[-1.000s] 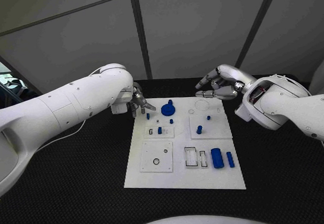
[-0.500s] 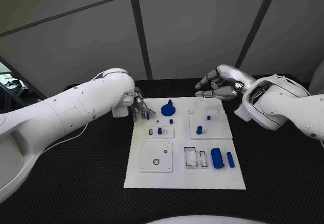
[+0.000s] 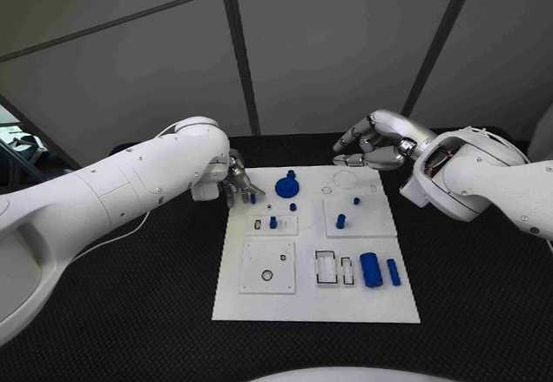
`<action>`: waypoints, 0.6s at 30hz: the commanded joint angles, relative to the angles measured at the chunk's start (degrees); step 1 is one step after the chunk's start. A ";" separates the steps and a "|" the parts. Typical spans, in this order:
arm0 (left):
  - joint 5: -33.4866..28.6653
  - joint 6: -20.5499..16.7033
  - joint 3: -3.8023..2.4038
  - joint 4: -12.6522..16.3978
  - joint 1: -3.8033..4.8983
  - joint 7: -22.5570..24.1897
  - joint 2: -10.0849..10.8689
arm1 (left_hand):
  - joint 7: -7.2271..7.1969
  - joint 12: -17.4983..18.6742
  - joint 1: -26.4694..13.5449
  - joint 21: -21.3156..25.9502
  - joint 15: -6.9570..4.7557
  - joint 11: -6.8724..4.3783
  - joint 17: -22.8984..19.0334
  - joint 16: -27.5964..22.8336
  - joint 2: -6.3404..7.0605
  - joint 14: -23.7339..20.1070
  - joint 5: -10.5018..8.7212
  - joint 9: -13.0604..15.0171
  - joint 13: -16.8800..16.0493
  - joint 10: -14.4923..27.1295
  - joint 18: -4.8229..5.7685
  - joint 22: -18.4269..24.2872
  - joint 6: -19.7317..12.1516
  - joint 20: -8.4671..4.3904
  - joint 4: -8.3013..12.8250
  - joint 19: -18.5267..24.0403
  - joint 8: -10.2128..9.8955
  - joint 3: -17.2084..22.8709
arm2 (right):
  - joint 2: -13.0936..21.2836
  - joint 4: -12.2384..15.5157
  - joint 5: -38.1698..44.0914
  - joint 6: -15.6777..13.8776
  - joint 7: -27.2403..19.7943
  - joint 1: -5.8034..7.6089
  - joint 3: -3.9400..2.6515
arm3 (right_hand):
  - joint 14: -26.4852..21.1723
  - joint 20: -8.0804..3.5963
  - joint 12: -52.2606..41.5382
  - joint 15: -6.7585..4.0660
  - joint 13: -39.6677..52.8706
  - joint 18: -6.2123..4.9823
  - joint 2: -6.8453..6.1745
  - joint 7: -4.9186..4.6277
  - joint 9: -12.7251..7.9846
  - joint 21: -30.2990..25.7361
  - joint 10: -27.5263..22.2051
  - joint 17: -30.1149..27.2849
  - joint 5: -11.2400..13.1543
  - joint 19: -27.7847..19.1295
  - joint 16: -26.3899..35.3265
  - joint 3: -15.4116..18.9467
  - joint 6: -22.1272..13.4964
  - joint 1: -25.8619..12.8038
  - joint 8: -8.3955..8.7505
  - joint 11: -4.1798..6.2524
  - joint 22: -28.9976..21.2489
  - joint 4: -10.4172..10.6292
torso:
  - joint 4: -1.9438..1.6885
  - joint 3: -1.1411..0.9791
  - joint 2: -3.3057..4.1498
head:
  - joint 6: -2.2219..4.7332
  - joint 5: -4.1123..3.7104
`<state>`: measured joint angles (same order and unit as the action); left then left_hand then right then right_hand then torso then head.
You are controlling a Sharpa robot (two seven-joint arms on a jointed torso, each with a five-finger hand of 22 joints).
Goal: Assemble the parts on the task board
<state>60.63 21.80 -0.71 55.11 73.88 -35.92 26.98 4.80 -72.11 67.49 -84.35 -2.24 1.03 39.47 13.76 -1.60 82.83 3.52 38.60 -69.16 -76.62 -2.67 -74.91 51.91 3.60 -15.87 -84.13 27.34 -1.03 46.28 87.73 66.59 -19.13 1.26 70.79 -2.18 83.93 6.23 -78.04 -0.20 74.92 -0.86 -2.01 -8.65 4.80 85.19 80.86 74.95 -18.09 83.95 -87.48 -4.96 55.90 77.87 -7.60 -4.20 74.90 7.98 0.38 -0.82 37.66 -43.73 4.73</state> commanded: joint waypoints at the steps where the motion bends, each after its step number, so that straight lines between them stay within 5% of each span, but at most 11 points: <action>1: 0.35 -0.77 -0.03 0.22 0.07 1.02 0.06 | 0.05 -0.32 0.35 -0.20 0.04 -0.17 0.08 -0.12 0.02 0.46 -0.04 -0.07 -0.09 -0.28 1.11 -9.79 0.05 0.24 0.35 -3.14 0.20 0.07 | -0.08 -0.02 0.17 -0.15 -0.44 0.12 -0.05 | 4.80 -0.52 0.26 -0.32 3.31 -1.09 0.31 0.01 -0.07 -0.24 -0.05 9.84 -0.13 1.08 0.25 -0.06 0.15 -0.22 -0.19 0.52 7.03 0.13 | 0.06 -0.01 0.03 | -0.06 0.08; 18: 0.35 -1.64 -0.05 0.47 0.06 1.38 0.14 | -0.10 -0.35 3.27 -0.20 -0.04 -0.30 0.10 -0.14 -2.05 0.49 -0.02 -0.44 0.03 -0.21 1.11 -9.87 0.14 0.16 1.59 -3.14 0.56 1.46 | -0.30 -0.52 0.17 0.18 -0.18 0.12 -0.05 | 4.80 -0.52 0.26 -0.32 3.31 -1.09 0.31 0.01 -0.07 -0.24 -0.05 9.84 -0.13 1.08 0.25 -0.06 0.15 -0.22 -0.19 0.52 7.03 0.13 | 0.03 0.00 0.04 | -0.12 0.12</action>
<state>60.68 20.78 -0.73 55.43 73.86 -35.23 27.07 4.80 -72.11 70.58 -84.34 -2.24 1.03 39.52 13.76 -3.77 82.83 3.52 38.22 -69.20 -76.62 -2.67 -74.91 51.91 3.60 -14.39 -84.13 27.61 0.46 46.04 87.19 66.59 -19.08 1.27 70.79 -2.18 83.93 6.22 -78.04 -0.20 74.92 -0.86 -2.01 -8.65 4.80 85.19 80.86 74.93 -18.09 83.95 -87.48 -4.96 55.90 77.87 -7.61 -4.20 74.90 7.97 0.42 -0.81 37.69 -43.82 4.89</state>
